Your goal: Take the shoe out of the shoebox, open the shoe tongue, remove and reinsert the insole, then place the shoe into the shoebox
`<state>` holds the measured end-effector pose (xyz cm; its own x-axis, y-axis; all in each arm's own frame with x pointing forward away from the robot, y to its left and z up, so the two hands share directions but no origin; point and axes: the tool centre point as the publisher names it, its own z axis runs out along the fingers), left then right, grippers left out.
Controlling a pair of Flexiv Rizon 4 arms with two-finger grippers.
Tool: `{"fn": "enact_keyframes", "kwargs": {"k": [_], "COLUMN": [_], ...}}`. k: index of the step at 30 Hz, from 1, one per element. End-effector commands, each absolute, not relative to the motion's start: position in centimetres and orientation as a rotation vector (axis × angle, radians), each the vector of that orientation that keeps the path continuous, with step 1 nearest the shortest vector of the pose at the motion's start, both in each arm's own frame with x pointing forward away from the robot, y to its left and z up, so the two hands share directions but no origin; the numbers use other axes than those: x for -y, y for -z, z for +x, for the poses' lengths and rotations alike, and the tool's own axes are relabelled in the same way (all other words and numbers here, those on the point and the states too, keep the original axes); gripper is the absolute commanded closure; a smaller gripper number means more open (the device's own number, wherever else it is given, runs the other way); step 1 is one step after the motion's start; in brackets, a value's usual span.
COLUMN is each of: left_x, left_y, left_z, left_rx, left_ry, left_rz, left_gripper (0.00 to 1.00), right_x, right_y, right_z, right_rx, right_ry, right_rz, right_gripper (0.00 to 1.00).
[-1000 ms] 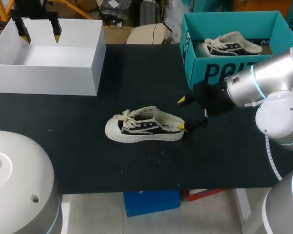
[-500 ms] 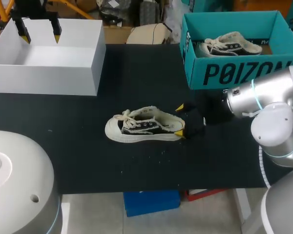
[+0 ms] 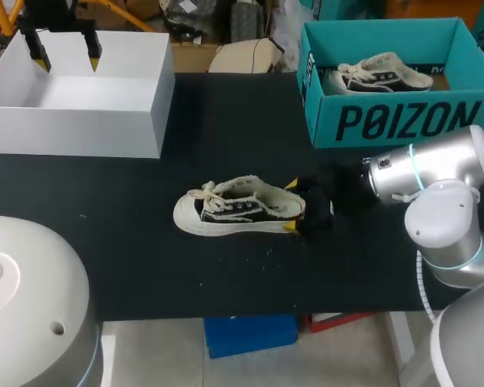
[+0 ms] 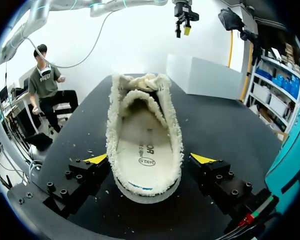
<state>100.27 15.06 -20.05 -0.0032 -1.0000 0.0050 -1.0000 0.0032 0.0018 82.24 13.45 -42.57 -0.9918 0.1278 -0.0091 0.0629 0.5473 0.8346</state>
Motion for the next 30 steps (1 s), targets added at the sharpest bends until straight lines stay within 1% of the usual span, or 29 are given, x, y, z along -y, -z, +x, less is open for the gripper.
{"fn": "enact_keyframes", "kwargs": {"k": [1, 11, 12, 13, 20, 26, 30], "left_x": [-15.0, -15.0, -15.0, -15.0, -15.0, -12.9, -11.1], "left_y": [20.0, 20.0, 20.0, 20.0, 20.0, 19.1, 18.9], "left_z": [100.2, 100.2, 100.2, 100.2, 100.2, 99.6, 98.3], "left_rx": [2.22, 2.22, 2.22, 2.22, 2.22, 2.182, 2.176], "left_ry": [0.001, 0.001, 0.001, 0.001, 0.001, 0.041, 0.039], "left_rz": [2.217, 2.217, 2.217, 2.217, 2.217, 2.353, 2.352], "left_gripper": [0.0, 0.0, 0.0, 0.0, 0.0, 0.0, 0.0], "right_x": [-13.7, -14.2, -14.3, -14.5, -14.5, -14.5, -14.5], "right_y": [43.2, 43.7, 43.6, 43.6, 43.6, 43.6, 43.6], "right_z": [82.4, 82.5, 82.5, 82.5, 82.5, 82.5, 82.5], "right_rx": [-2.702, -2.704, -2.707, -2.699, -2.699, -2.699, -2.699], "right_ry": [-1.456, -1.489, -1.491, -1.514, -1.514, -1.514, -1.514], "right_rz": [0.173, 0.152, 0.142, 0.115, 0.115, 0.115, 0.115], "right_gripper": [0.0, 0.0, 0.55, 1.0, 1.0, 1.0, 1.0]}}
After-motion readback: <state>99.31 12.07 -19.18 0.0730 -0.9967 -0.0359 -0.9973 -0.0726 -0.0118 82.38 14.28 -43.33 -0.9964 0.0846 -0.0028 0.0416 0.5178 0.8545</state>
